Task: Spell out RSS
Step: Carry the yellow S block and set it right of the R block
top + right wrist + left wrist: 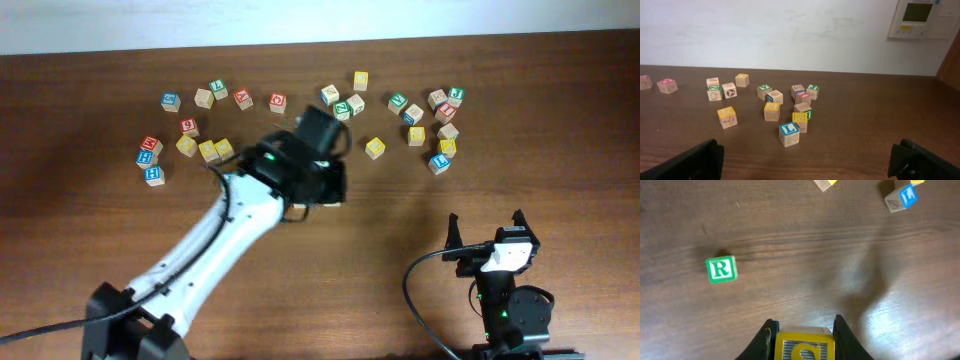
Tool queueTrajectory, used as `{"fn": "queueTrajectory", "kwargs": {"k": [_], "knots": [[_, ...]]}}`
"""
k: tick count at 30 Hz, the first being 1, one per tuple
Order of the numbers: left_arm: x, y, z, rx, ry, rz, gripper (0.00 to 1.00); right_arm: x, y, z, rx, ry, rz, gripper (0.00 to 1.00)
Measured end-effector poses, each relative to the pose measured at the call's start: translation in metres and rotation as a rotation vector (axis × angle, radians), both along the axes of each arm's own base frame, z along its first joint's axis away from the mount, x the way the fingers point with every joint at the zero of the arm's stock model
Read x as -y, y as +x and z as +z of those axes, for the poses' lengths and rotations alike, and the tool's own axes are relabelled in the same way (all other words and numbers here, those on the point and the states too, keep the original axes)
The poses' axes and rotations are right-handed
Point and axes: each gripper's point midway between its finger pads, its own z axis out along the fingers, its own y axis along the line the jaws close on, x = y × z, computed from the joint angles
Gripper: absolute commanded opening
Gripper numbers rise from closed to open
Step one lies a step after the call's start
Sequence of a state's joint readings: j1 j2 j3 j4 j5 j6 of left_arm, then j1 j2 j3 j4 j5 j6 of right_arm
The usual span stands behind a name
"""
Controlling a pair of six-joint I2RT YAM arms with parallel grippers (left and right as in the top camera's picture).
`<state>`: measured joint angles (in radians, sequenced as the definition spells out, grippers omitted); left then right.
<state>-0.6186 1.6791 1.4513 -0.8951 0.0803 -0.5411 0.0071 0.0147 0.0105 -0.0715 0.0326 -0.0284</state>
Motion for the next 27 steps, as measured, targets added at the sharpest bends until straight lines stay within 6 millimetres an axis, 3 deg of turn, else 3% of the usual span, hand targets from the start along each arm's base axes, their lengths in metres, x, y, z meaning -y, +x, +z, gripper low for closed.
{"fn": "queueTrajectory", "kwargs": {"k": [4,7,15,20,27], "knots": [[0.013,-0.009,-0.009,0.037,0.086,0.039,0.17,0.0,0.0,0.0,0.0,0.001,0.0,0.99],[0.018,-0.01,-0.034,0.041,0.18,0.072,0.18,0.0,0.0,0.0,0.0,0.001,0.0,0.98],[0.009,0.015,-0.09,0.044,0.305,0.165,0.17,0.0,0.0,0.0,0.0,0.0,0.0,0.98],[0.003,0.022,-0.104,0.034,0.324,0.198,0.19,0.0,0.0,0.0,0.0,0.001,0.0,0.98],[0.01,0.037,-0.112,0.074,0.303,0.214,0.18,0.0,0.0,0.0,0.0,0.0,0.0,0.98]]}}
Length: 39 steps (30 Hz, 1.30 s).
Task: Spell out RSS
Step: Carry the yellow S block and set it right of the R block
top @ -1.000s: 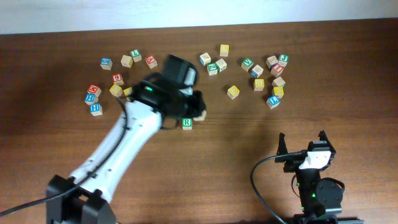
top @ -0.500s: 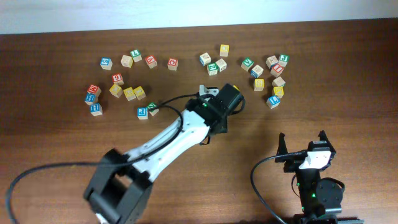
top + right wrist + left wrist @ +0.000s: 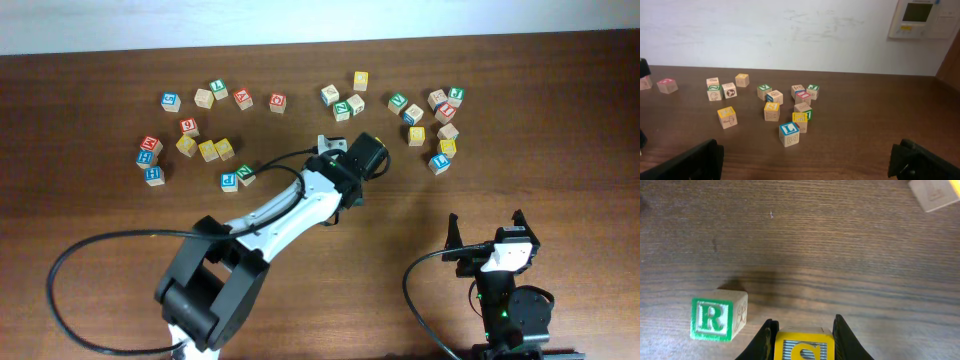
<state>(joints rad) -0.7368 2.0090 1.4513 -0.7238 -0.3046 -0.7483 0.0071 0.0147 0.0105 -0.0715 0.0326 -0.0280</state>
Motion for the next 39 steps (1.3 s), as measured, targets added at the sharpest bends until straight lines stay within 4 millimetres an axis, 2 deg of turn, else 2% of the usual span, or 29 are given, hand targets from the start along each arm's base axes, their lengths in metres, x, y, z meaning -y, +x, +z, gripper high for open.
{"fn": "queueTrajectory", "kwargs": {"k": [3,7,14,22,39], "knots": [[-0.005,0.001,-0.014,-0.01,0.054,-0.017,0.18,0.0,0.0,0.0,0.0,0.0,0.0,0.98],[-0.01,0.002,-0.023,-0.023,0.086,-0.028,0.19,0.0,0.0,0.0,0.0,0.0,0.0,0.98],[-0.019,0.007,-0.023,-0.021,0.094,-0.01,0.21,0.0,0.0,0.0,0.0,0.0,0.0,0.98],[-0.018,0.008,-0.023,-0.02,0.101,-0.037,0.24,0.0,0.0,0.0,0.0,0.0,0.0,0.98],[-0.02,0.01,-0.023,-0.028,0.101,-0.05,0.24,0.0,0.0,0.0,0.0,0.0,0.0,0.98]]}}
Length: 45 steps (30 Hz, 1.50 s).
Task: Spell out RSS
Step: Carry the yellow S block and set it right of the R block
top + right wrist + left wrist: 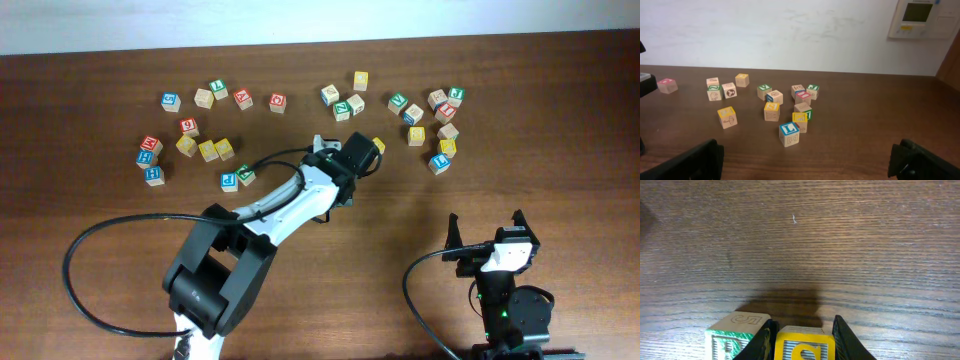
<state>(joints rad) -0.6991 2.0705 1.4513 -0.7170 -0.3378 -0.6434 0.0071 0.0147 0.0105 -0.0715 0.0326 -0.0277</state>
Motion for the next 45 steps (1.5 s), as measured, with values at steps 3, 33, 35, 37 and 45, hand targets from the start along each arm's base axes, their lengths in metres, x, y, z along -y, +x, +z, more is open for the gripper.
{"fn": "queueTrajectory", "kwargs": {"k": [3,33,35,37,45], "knots": [[0.0006,-0.0005,-0.0003,-0.003,-0.003,-0.001,0.25,0.0,0.0,-0.0001,0.0,0.0,0.0,0.98],[-0.0013,-0.0035,-0.0013,-0.017,0.004,-0.002,0.22,0.0,0.0,0.0,0.0,-0.002,0.0,0.98],[-0.0014,-0.0037,-0.0012,-0.018,0.005,-0.002,0.22,0.0,0.0,-0.0001,0.0,-0.002,0.0,0.98],[-0.0019,-0.004,-0.0012,-0.02,0.007,-0.001,0.22,0.0,0.0,0.0,0.0,-0.002,0.0,0.98],[-0.0026,-0.0048,-0.0013,-0.024,0.01,-0.001,0.28,0.0,0.0,-0.0001,0.0,-0.002,0.0,0.98]]}}
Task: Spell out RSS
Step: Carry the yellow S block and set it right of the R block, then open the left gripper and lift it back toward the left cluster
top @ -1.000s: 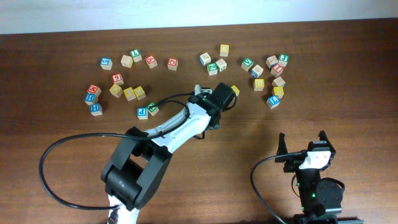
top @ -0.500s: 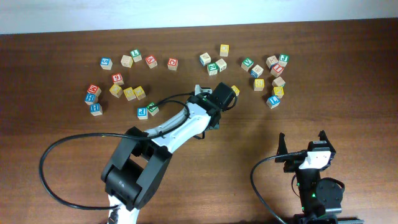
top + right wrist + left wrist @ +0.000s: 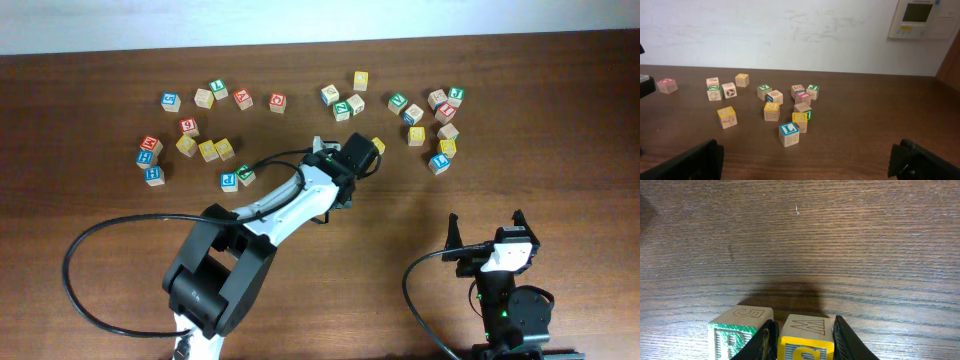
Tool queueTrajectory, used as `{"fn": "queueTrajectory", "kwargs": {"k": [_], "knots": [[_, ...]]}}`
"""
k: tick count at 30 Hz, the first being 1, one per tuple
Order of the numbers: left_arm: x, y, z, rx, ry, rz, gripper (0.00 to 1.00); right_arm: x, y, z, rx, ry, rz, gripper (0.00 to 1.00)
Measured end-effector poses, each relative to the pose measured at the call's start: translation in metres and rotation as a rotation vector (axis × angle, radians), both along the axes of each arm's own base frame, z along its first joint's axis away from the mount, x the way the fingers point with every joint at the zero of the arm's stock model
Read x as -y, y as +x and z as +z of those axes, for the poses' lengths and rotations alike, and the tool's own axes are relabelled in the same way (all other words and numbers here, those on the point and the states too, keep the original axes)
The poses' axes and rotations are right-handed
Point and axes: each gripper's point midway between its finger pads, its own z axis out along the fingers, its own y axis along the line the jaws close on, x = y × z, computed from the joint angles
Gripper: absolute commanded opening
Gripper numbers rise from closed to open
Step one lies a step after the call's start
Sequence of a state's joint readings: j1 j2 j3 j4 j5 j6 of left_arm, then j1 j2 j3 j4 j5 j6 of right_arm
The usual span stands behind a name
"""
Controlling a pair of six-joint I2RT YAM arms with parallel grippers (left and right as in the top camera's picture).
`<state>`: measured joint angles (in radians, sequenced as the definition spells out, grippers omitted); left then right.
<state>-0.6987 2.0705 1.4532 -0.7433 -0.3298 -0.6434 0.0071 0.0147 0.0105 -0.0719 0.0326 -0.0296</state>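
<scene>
In the left wrist view a yellow S block (image 3: pixel 805 347) rests on the brown table (image 3: pixel 840 245), touching distance to the right of a green R block (image 3: pixel 732 337). My left gripper (image 3: pixel 802 330) straddles the S block, open, with a thin gap showing at its left finger. In the overhead view the left arm (image 3: pixel 300 200) covers both blocks. My right gripper (image 3: pixel 802 165) is parked at the near right, open and holding nothing.
Loose letter blocks lie along the far side: a group at the left (image 3: pixel 190 145), some in the middle (image 3: pixel 340 100) and a group at the right (image 3: pixel 435 125). A yellow block (image 3: pixel 377 145) sits by the left wrist. A blue L block (image 3: pixel 789 133) lies ahead of the right gripper.
The S block now sits lower between the left fingers, with its W side face showing, and a gap has opened at the left finger. The right arm is unchanged.
My left gripper held the S block high over the table with the R block far to the left. It was then lower and closer to the R. Later it held the S right beside the R. Now the S rests on the table next to the R, let go.
</scene>
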Motion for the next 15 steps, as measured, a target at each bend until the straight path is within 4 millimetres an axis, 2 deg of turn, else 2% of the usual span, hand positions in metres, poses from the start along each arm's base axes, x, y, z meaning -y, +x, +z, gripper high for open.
{"fn": "queueTrajectory", "kwargs": {"k": [10,15], "knots": [[0.0,0.0,0.003,-0.002,0.002,0.0,0.28,0.0,0.0,0.0,0.0,0.0,0.0,0.98],[0.007,0.009,0.024,0.011,-0.009,-0.001,0.28,0.0,0.0,0.0,0.0,0.0,0.0,0.98]]}}
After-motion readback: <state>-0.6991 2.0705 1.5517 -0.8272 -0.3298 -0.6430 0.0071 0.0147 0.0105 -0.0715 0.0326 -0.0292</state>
